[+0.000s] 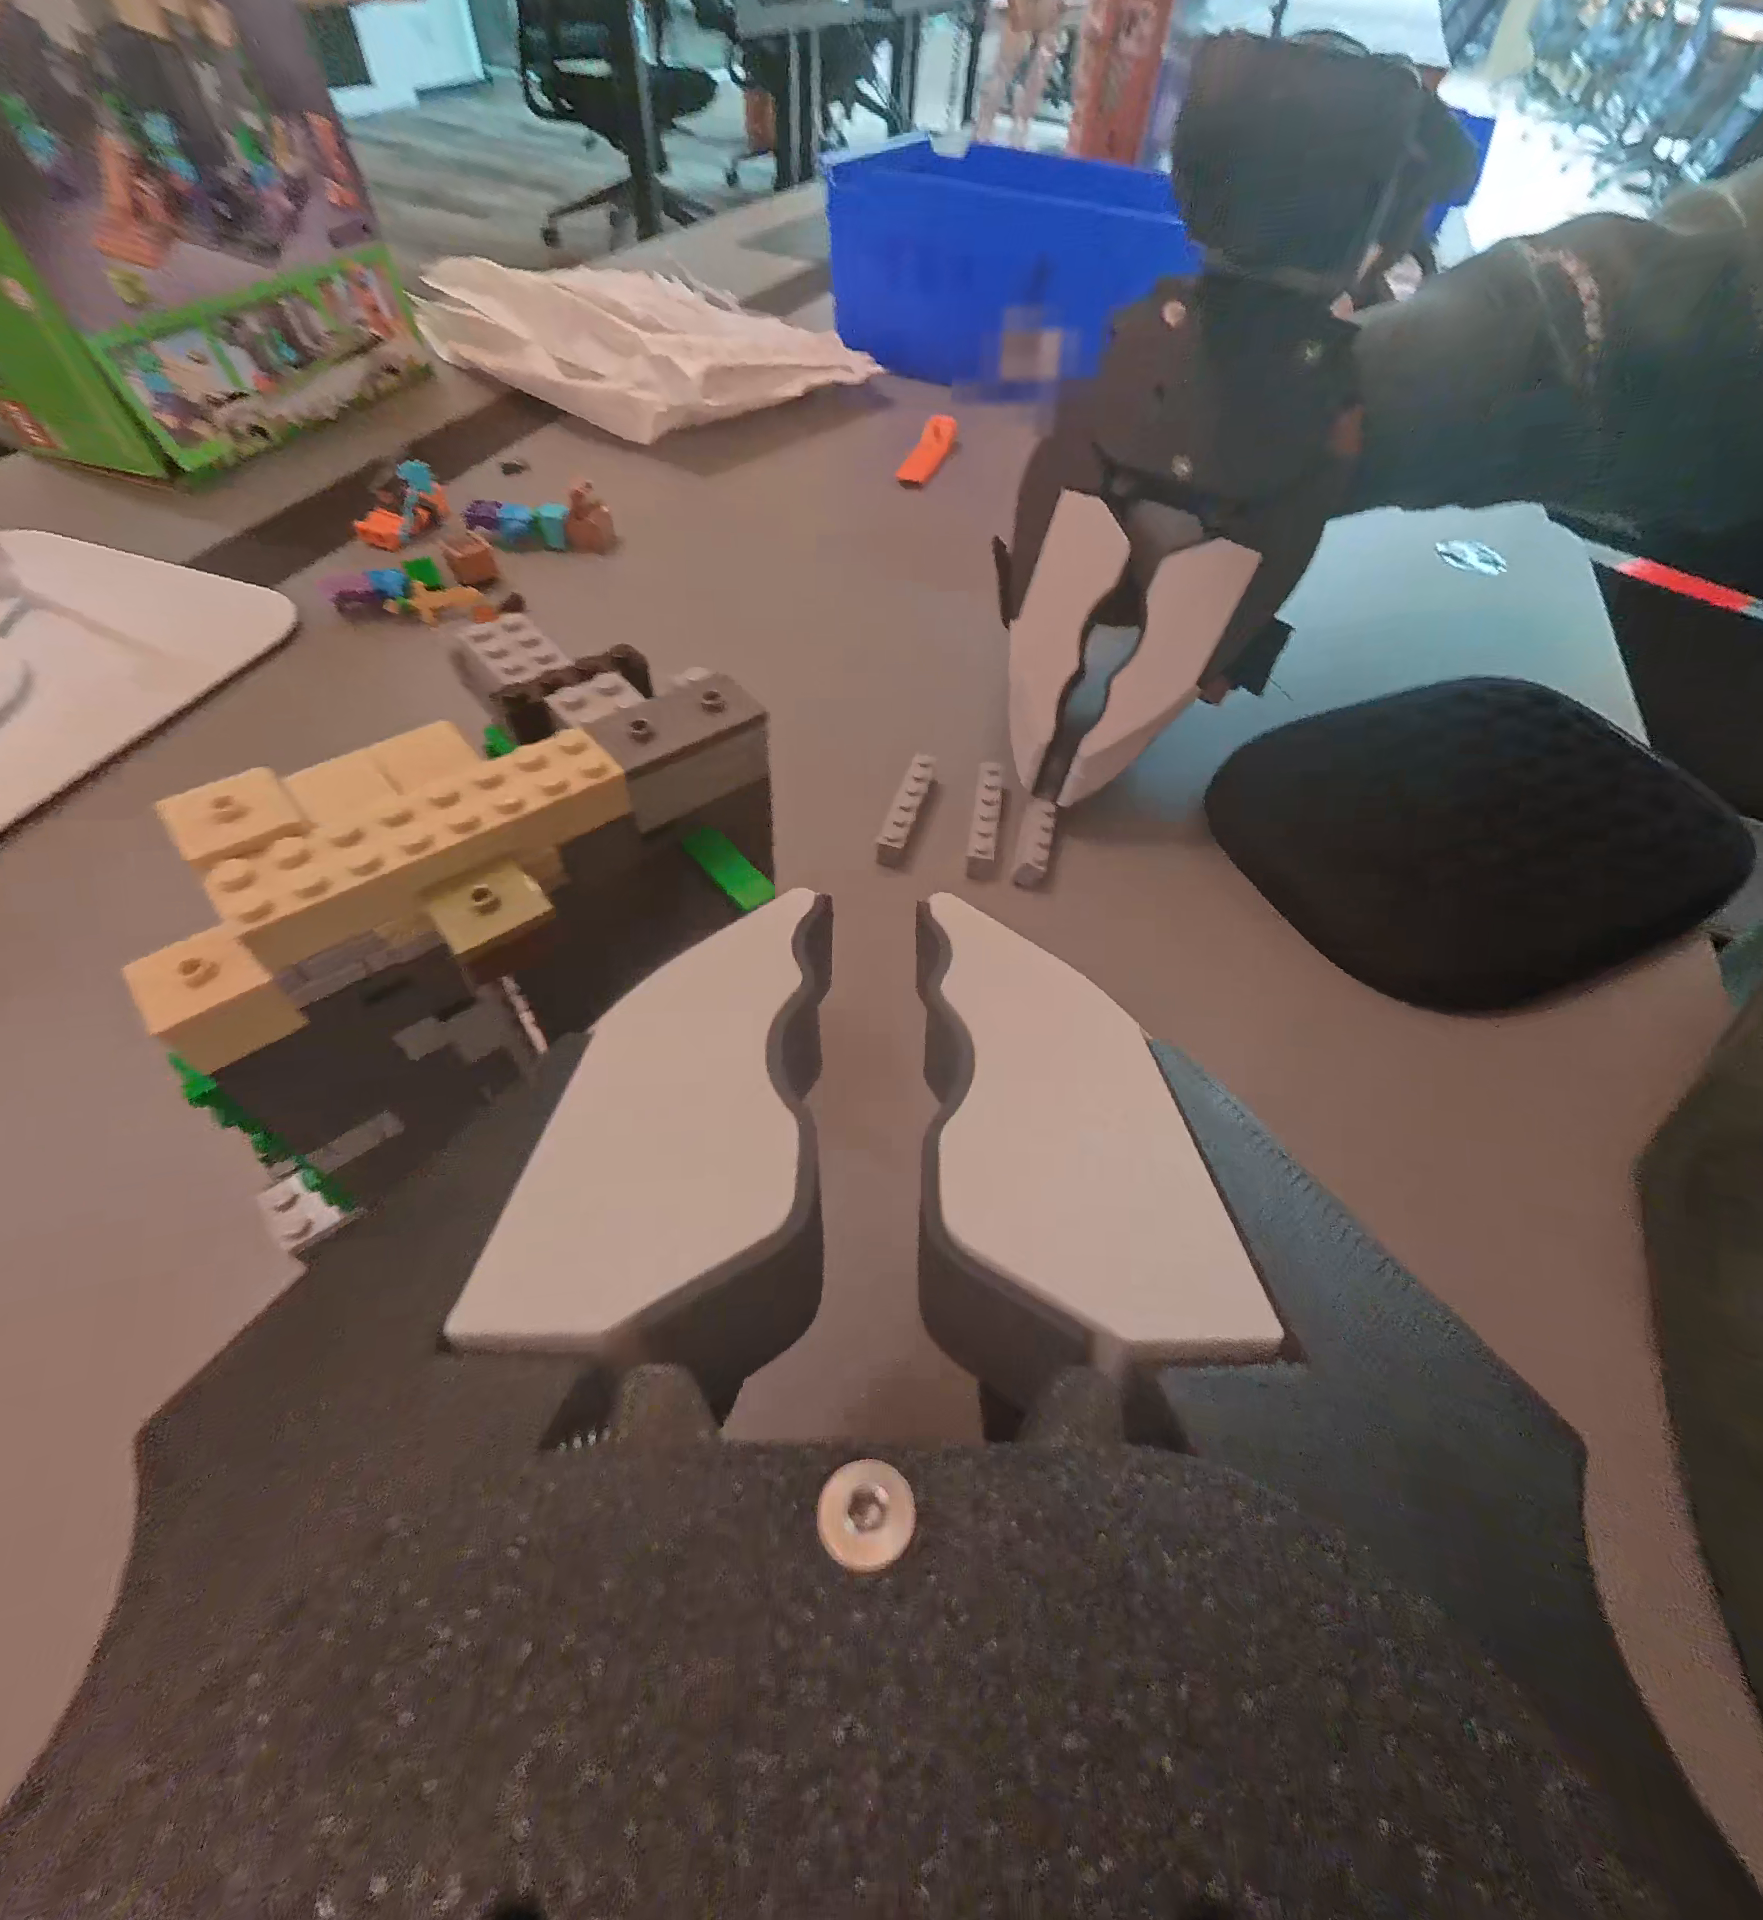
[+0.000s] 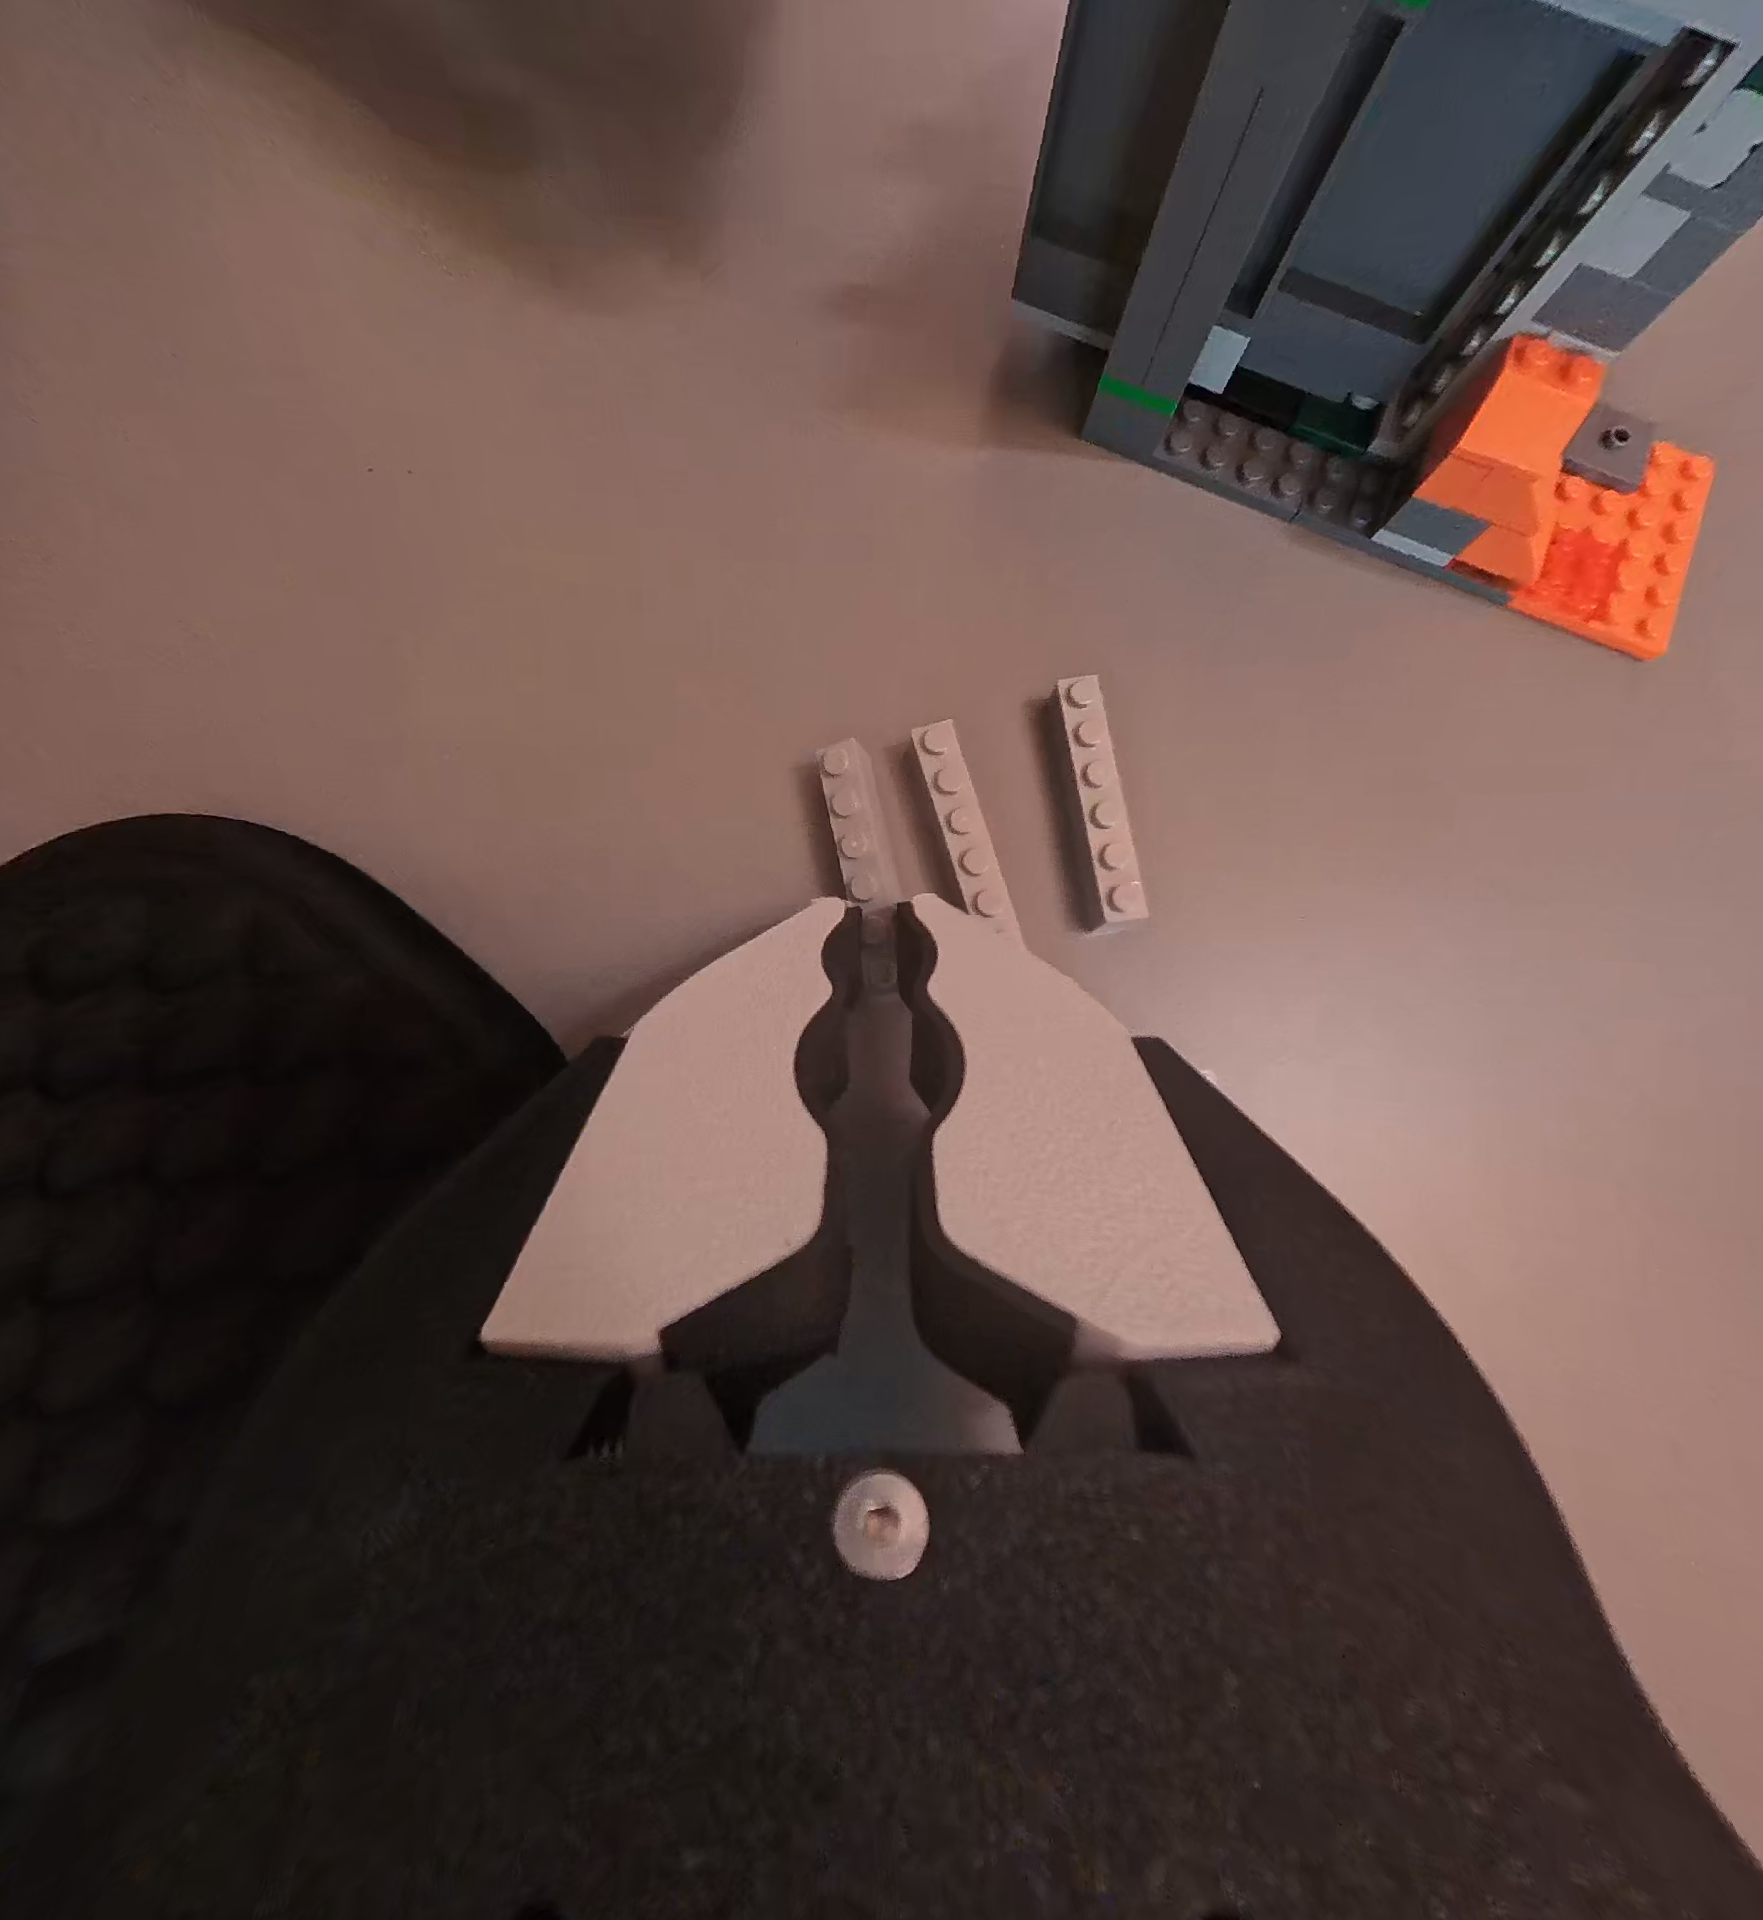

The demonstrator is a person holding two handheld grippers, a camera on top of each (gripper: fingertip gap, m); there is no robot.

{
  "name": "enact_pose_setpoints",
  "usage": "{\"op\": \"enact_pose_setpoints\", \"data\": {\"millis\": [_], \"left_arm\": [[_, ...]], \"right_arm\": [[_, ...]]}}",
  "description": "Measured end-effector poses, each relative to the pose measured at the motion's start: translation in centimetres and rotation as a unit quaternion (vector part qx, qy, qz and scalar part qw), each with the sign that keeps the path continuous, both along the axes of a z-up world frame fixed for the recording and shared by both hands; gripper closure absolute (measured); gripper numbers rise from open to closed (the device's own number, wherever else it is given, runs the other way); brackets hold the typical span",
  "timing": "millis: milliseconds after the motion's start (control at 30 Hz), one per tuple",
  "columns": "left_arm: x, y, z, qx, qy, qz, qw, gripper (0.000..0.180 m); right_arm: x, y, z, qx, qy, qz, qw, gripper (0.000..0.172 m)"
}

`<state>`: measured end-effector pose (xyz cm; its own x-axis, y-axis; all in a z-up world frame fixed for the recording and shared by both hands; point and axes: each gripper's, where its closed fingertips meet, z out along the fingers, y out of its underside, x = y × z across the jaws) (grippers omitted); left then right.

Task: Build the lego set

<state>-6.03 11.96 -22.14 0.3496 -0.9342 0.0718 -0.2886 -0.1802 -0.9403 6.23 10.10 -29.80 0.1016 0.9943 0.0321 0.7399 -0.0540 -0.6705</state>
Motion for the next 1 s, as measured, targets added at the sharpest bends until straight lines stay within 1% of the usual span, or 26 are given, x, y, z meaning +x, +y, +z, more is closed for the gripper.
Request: {"op": "enact_pose_setpoints", "data": {"millis": [167,300,467,867,1000], "left_arm": [[-1.0,1.3,0.4,0.019,-0.022,0.043,0.999,0.166],[-1.7,2.1,0.2,0.036,-0.026,0.073,0.996,0.167],[-2.7,3.1,0.2,0.050,-0.040,0.109,0.992,0.167],[-5.8,5.7,0.6,0.074,-0.062,0.185,0.978,0.169],[-7.0,6.1,1.6,0.094,-0.067,0.205,0.972,0.173]], "right_arm": [[0.1,0.2,0.0,0.006,0.001,-0.007,1.000,0.164],[0.2,0.3,0.0,0.010,0.002,-0.014,1.000,0.160],[0.3,0.5,0.8,0.016,0.017,-0.027,0.999,0.157],[0.5,2.7,3.1,0.043,0.120,-0.108,0.986,0.158],[0.1,3.4,3.8,0.053,0.148,-0.124,0.980,0.158]]}}
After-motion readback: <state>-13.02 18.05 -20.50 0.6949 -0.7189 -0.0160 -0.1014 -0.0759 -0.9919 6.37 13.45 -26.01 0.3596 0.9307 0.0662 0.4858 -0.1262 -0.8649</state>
